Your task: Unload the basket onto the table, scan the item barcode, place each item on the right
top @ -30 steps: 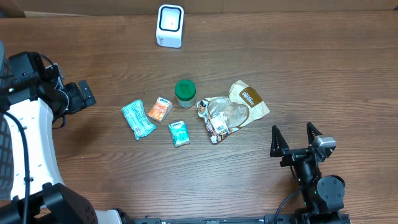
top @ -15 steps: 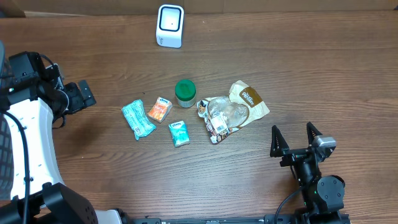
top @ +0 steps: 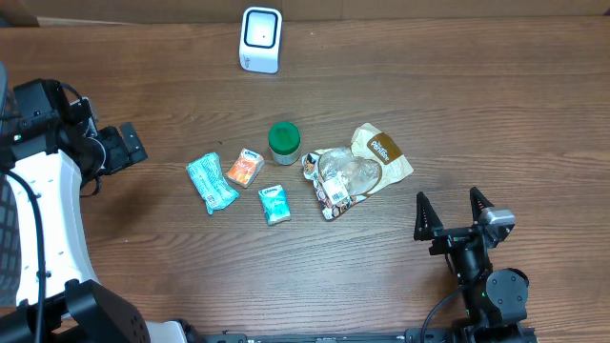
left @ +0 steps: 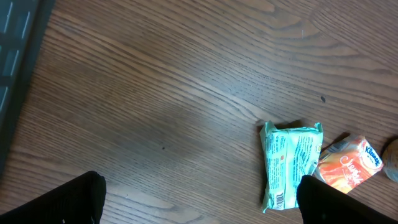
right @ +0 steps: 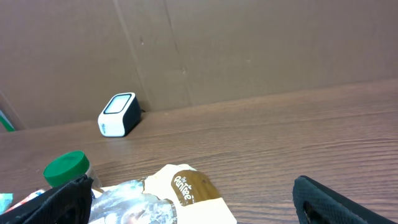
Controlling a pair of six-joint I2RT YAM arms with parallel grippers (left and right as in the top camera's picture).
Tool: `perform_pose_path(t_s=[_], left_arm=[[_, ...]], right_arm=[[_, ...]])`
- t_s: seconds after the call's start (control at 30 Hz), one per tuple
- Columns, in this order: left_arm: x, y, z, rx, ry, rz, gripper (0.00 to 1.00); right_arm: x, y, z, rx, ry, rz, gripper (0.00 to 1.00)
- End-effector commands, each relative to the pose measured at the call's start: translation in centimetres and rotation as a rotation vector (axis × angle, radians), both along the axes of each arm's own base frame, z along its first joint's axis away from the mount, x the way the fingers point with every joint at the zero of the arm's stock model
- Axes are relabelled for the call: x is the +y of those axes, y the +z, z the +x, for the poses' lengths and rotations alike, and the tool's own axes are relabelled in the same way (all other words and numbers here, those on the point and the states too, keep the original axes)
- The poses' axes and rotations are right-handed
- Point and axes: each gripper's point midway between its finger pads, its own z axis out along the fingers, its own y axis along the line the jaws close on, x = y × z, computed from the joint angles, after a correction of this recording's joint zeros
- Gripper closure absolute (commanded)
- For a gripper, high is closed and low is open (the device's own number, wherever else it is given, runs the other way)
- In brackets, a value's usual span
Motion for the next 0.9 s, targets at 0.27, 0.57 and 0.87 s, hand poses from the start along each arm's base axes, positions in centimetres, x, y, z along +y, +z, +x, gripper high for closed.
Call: perform_pose_path(t_s=[0.27,0.57,0.87], left_arm=[[0.5,0.3,0.4,-0.006,-0.018,0.023,0.00],[0.5,0.3,0.4,-0.006,-0.018,0.022,0.00],[0.5,0.3,0.4,-0.006,-0.018,0.022,0.00]], right_arm=[[0.0,-0.3,0.0,-0.001,-0.001,-0.004,0.00],[0.0,-0.3,0.0,-0.001,-0.001,-0.004,0.00],[1.2,0.0,-0.2,-0.007,0.067,0.016,0.00]])
